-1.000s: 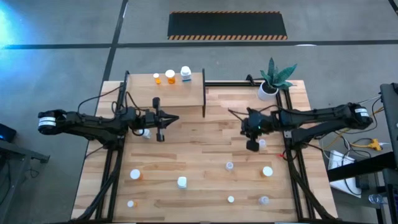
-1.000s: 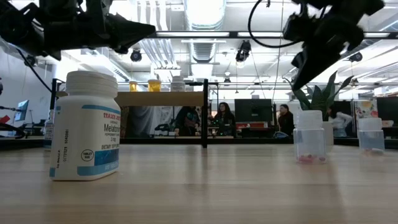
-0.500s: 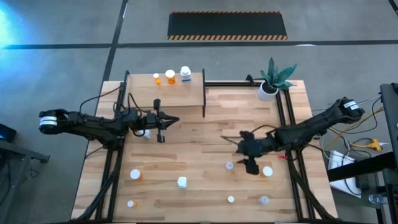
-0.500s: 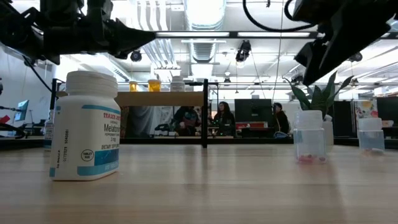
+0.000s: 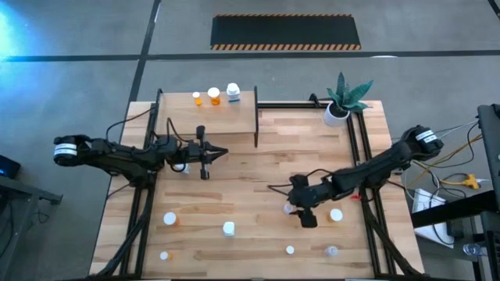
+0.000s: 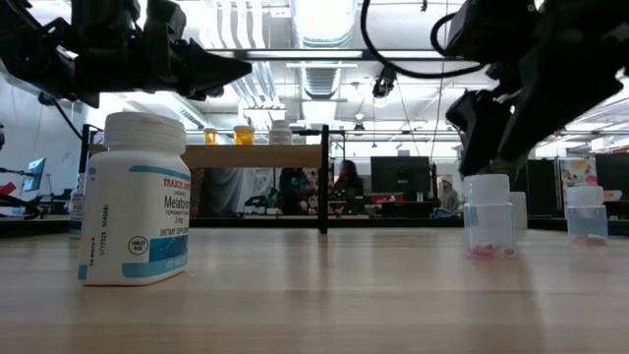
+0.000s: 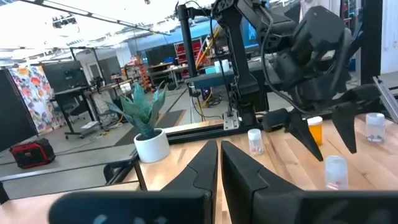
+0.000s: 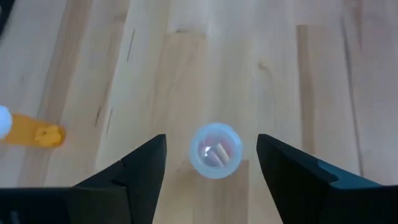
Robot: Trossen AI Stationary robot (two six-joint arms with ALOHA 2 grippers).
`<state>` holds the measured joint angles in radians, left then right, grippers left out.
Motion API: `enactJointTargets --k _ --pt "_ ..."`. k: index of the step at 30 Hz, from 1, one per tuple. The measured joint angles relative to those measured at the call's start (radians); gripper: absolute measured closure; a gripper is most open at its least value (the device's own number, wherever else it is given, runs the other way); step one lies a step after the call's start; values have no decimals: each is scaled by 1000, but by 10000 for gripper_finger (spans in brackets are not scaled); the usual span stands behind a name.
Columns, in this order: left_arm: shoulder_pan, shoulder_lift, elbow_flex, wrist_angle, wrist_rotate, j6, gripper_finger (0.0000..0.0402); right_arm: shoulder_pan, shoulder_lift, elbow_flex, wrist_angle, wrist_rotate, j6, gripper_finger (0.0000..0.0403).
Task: Pick and place medicine bottles onto shelf by color
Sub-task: Put the middle transparent pill bottle on the shelf
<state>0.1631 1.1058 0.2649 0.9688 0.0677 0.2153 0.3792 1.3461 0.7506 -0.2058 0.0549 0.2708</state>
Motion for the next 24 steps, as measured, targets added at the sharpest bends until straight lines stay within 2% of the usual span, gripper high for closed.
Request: enactJointTargets --k 12,15,20,24 --pt "-2 0 0 2 0 -1 400 1 80 0 10 0 -49 178" --pt "-2 0 0 2 0 -1 400 1 87 0 15 15 -64 206" --pt "-2 0 0 3 0 -1 400 0 88 11 17 25 -112 280" --pt "-2 0 0 7 0 -1 400 -8 88 45 16 24 -161 285"
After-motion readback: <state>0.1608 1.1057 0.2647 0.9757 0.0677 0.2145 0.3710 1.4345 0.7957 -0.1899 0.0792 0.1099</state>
